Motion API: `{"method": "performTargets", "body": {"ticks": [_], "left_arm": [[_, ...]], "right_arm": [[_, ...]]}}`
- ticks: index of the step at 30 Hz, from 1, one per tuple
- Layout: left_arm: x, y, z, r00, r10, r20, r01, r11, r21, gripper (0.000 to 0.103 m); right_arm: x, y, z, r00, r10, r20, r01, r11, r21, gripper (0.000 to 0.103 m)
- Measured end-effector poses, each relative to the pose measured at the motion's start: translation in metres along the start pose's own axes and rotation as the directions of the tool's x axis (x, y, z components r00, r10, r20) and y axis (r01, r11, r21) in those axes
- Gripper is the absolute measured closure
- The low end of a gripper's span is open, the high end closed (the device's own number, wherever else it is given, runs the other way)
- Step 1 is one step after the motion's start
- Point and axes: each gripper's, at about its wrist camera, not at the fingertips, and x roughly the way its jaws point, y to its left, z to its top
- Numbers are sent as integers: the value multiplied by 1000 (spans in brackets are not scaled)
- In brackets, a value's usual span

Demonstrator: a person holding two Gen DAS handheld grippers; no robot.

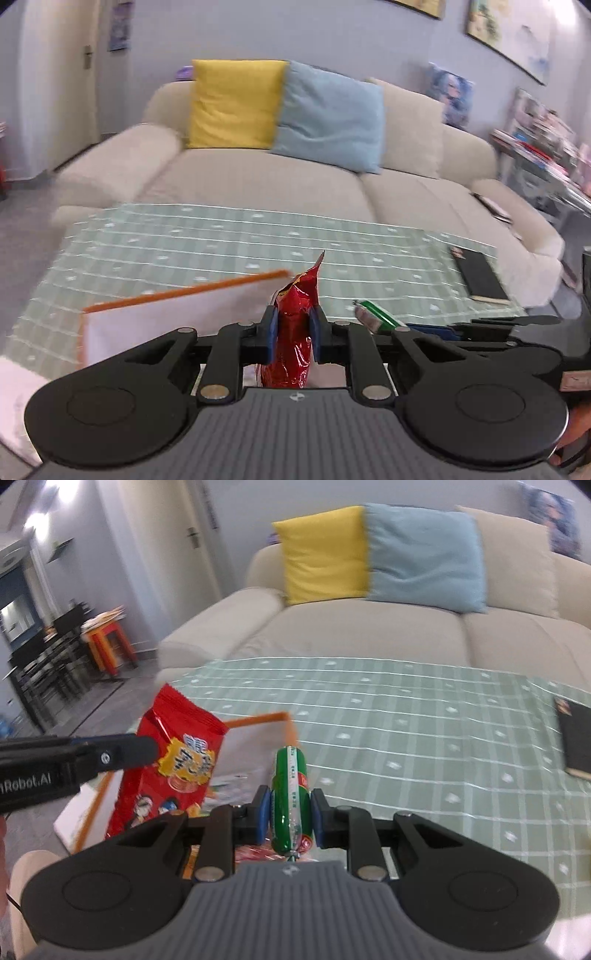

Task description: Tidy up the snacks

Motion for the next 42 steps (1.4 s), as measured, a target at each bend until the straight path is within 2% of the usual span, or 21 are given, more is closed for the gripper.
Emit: {"method": "performTargets", "body": {"ticks": [5, 10, 13, 16, 27, 33, 35, 39, 41, 42], "left_arm": [[10, 47, 5, 996, 73, -44, -76, 995, -71, 84], [31, 80, -4, 980, 163, -117, -174, 981, -91, 84], [49, 95, -14, 956, 221, -194, -240, 967, -81, 84], [63, 101, -23, 928, 277, -249, -294, 955, -31, 84], [112, 94, -43, 850, 382, -363, -369, 923, 108, 84], [123, 96, -49, 830, 387, -400, -375, 920, 113, 83], [124, 95, -50, 830, 388, -401, -376, 920, 113, 83], [124, 92, -49, 832, 383, -402, -372, 922, 107, 72], [123, 89, -49, 832, 387, -397, -374, 920, 114, 65], [121, 87, -49, 833, 390, -392, -375, 920, 119, 58]], "right_arm": [[36, 33, 12, 996, 71, -58, -73, 996, -49, 83], [73, 51, 11, 989, 72, -130, -85, 992, -90, 83], [94, 53, 9, 984, 58, -170, -76, 992, -100, 83], [114, 55, 4, 980, 26, -199, -51, 991, -123, 83], [156, 50, -11, 963, -46, -265, 6, 988, -151, 83], [167, 47, -18, 955, -68, -289, 20, 986, -165, 82], [167, 49, -19, 955, -83, -286, 29, 982, -188, 82], [165, 51, -19, 958, -86, -274, 24, 975, -221, 78], [162, 51, -18, 959, -80, -271, 18, 975, -221, 75], [160, 52, -17, 959, -78, -272, 17, 975, -220, 73]]}}
